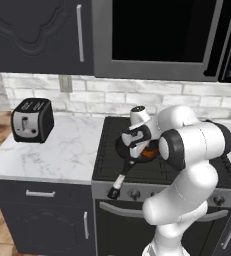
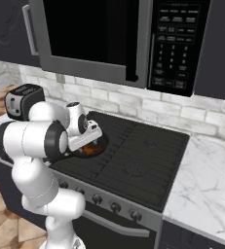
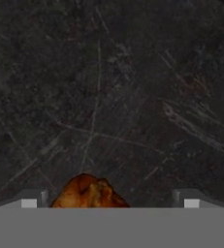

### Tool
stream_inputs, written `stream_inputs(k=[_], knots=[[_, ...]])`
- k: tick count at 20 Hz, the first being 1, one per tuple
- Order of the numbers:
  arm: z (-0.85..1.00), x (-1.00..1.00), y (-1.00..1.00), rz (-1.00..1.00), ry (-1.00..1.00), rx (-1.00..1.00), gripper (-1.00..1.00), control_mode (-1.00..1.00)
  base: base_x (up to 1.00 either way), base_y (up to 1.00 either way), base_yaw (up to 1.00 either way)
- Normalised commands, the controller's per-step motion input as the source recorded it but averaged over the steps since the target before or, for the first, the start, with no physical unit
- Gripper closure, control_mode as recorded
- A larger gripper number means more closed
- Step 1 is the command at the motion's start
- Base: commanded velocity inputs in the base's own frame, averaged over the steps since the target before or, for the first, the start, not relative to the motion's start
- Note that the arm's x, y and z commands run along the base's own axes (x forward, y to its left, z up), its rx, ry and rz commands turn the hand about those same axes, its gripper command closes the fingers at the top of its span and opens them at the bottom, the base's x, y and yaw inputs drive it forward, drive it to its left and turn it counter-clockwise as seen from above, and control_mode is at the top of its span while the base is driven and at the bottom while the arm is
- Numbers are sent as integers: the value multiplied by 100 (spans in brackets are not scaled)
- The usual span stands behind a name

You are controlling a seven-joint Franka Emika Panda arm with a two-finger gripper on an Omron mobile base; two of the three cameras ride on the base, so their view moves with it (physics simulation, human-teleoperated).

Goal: Take the chicken drumsticks from the pan and place one on each plate on the dining counter.

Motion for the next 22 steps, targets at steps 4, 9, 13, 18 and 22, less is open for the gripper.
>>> stream_inputs(k=[4, 9, 13, 18, 22], knots=[[-83, -15, -38, 0, 0, 0, -100, -100, 0, 0, 0], [-94, -37, -44, -1, 4, 0, -100, -100, 0, 0, 0], [-100, -92, -62, -10, 7, 0, 100, -100, 0, 0, 0], [-100, -98, -92, -11, 1, 2, 100, -100, 0, 0, 0], [-88, -89, -67, -8, -2, 0, 100, -100, 0, 0, 0]])
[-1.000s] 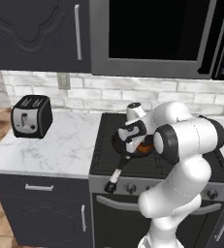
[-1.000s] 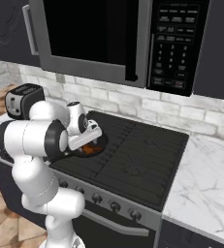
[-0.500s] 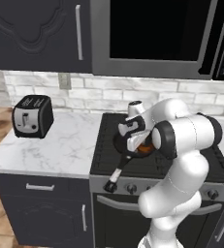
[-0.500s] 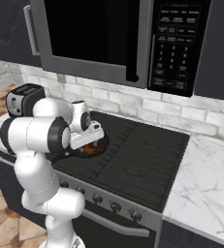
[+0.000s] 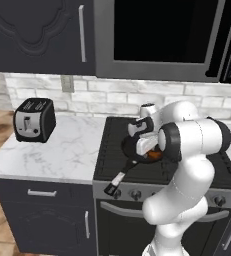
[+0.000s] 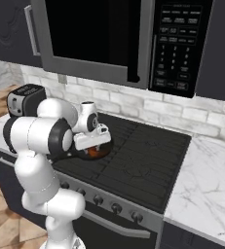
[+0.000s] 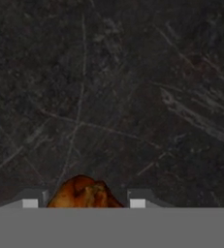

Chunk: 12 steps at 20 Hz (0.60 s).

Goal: Take the chicken drumsticks from the pan and place one on each plate on the dining counter.

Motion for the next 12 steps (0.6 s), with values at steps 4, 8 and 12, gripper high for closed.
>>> stream_inputs(k=[4, 8, 12], knots=[[-45, -75, -9, 0, -29, 0, 100, -100, 0, 0, 0], [7, -68, 0, 0, -50, 0, 100, -100, 0, 0, 0], [58, -60, 0, 2, -43, -1, 100, -100, 0, 0, 0]])
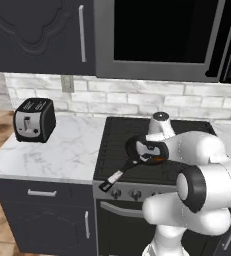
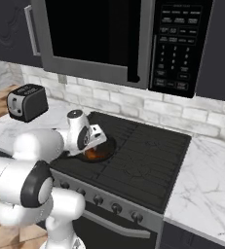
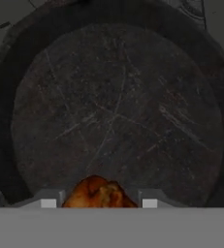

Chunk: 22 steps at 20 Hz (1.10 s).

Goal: Take the chicken drumsticks from the pan and place one on each plate on the dining counter.

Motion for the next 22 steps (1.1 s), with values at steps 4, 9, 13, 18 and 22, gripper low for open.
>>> stream_inputs(k=[4, 9, 13, 18, 22], knots=[[98, -24, -3, 7, -34, 0, 100, -100, 0, 0, 0], [100, -12, -3, 8, -24, 0, 100, -100, 0, 0, 0], [100, -80, -7, 7, 7, 0, 100, -100, 0, 0, 0], [80, -100, 0, 3, 31, -1, 100, -100, 0, 0, 0], [22, -93, 2, 0, 35, -9, 100, -100, 0, 0, 0]])
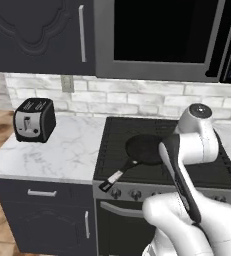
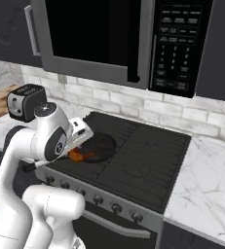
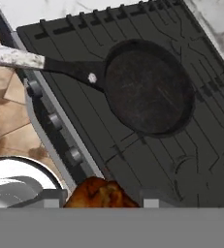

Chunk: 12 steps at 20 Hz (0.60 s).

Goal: Take the chicken drumsticks from the pan and place one on each plate on the dining counter.

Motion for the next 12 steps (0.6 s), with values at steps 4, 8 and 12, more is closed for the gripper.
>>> stream_inputs(k=[4, 8, 12], knots=[[-12, -36, 18, 0, 22, -19, 100, -100, 0, 0, 0], [-9, -10, 23, 0, 11, -21, 100, -100, 0, 0, 0], [-3, -16, 28, 0, 5, -19, 100, -100, 0, 0, 0]])
